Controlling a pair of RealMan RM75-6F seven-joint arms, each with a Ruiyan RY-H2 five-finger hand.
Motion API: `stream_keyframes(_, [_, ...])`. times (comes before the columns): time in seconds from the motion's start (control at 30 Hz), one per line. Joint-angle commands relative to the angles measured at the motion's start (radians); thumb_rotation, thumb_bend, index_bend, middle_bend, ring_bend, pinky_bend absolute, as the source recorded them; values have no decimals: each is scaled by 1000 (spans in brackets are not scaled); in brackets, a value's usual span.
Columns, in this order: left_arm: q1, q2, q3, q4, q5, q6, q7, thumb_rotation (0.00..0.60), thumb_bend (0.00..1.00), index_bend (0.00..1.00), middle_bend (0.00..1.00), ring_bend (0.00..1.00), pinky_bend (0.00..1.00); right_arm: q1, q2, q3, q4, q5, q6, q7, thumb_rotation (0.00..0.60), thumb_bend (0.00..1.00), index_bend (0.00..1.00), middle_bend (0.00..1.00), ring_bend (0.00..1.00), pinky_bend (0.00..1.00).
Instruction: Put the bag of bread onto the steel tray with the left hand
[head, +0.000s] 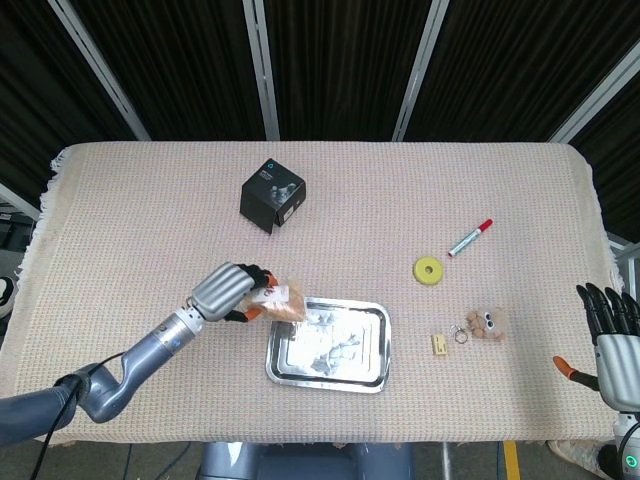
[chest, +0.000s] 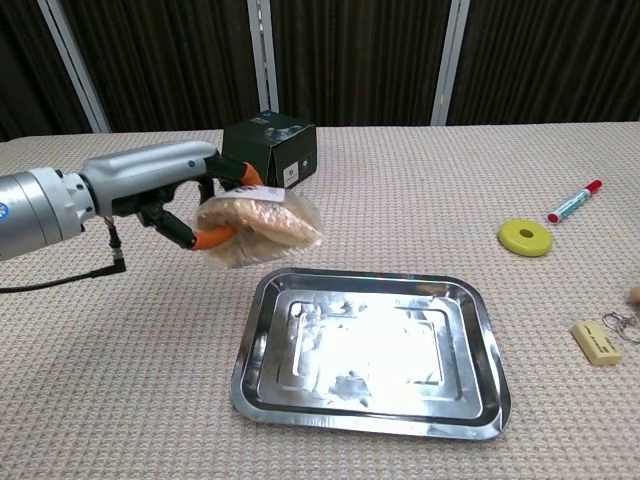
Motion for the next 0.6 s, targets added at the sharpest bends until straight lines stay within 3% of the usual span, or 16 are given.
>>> stream_keyframes(0.03, [-21,-36,14,-6,23,-2,23,600,498,538,346,338,494,0,2,-1,-3,-1,0,-3,600,0,34,47,0,27])
stream_keyframes(0.1, [-33,-62,18,-1,34,-3,39,600,369,460,274,271,401,-1,2,0,-5,2,-1,-5,600,0,34,47,0,27])
stream_keyframes(0.17, [-42,-85,20,10,42,-3,69,600,110,170,73,74,119,-1,3,0,-7,2,-2,-6,600,0,34,47,0,27])
stream_keyframes(0.23, [-51,-100,25,9,34,-28,97,600,9,9,0,0,3,0,4,0,-8,1,-2,-7,600,0,34,49,0,27])
stream_keyframes(0.47, [-39,-114,3,-37,22,24,198,572,0,0,0,0,0,-1,9,0,-15,-2,2,-13,600,0,34,53,0,27])
stream_keyframes(0.6, [-9,-57,-10,-89,9,81,231,575,0,0,0,0,0,-2,10,0,-13,0,1,-11,600,0,34,53,0,27])
